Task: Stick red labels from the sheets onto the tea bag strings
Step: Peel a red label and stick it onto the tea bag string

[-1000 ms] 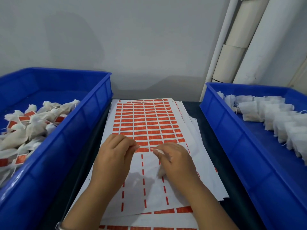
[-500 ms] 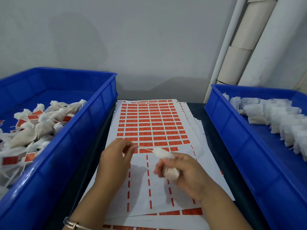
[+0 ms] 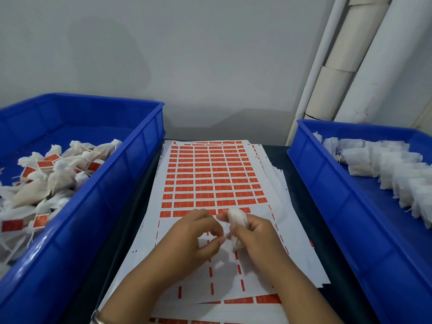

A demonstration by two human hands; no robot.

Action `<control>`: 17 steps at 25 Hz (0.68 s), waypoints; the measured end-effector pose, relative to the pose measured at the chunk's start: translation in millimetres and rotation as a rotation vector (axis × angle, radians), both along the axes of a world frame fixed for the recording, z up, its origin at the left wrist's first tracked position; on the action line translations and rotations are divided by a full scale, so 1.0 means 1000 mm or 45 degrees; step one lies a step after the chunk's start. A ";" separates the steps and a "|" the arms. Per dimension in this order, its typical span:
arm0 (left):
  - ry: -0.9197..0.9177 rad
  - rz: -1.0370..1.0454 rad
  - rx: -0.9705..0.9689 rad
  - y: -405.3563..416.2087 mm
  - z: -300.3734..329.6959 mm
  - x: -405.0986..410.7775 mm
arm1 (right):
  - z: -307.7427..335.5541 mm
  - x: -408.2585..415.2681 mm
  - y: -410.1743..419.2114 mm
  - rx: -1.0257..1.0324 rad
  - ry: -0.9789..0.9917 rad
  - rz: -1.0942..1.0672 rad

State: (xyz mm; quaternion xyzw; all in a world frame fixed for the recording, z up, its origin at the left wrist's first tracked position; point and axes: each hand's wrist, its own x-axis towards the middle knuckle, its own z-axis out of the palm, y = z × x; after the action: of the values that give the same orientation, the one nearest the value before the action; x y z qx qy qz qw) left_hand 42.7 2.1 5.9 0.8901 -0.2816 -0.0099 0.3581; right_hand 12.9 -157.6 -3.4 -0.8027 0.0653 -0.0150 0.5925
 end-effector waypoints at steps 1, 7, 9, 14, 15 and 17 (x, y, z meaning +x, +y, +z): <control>-0.020 -0.002 -0.048 0.001 0.002 -0.001 | -0.001 -0.001 0.001 -0.038 0.006 0.054; -0.009 -0.012 -0.229 -0.004 0.001 0.000 | -0.004 -0.003 0.007 -0.220 0.009 0.274; 0.061 0.054 -0.290 -0.006 -0.002 0.000 | -0.001 -0.005 0.009 -0.204 -0.009 0.333; 0.065 0.142 -0.356 -0.008 -0.008 0.000 | 0.003 -0.006 0.009 -0.100 -0.067 0.310; 0.075 0.153 -0.366 -0.009 -0.009 0.001 | 0.003 -0.005 0.009 -0.064 -0.068 0.258; 0.144 0.182 -0.420 -0.012 -0.011 0.001 | 0.003 -0.006 0.008 0.016 -0.051 0.175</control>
State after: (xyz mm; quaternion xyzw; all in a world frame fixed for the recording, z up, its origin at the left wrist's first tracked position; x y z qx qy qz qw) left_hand 43.9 -9.9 -5.1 0.8352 -0.1949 0.0118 0.5142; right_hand 7.2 -149.3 -0.2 -0.8012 -0.0019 0.0100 0.5983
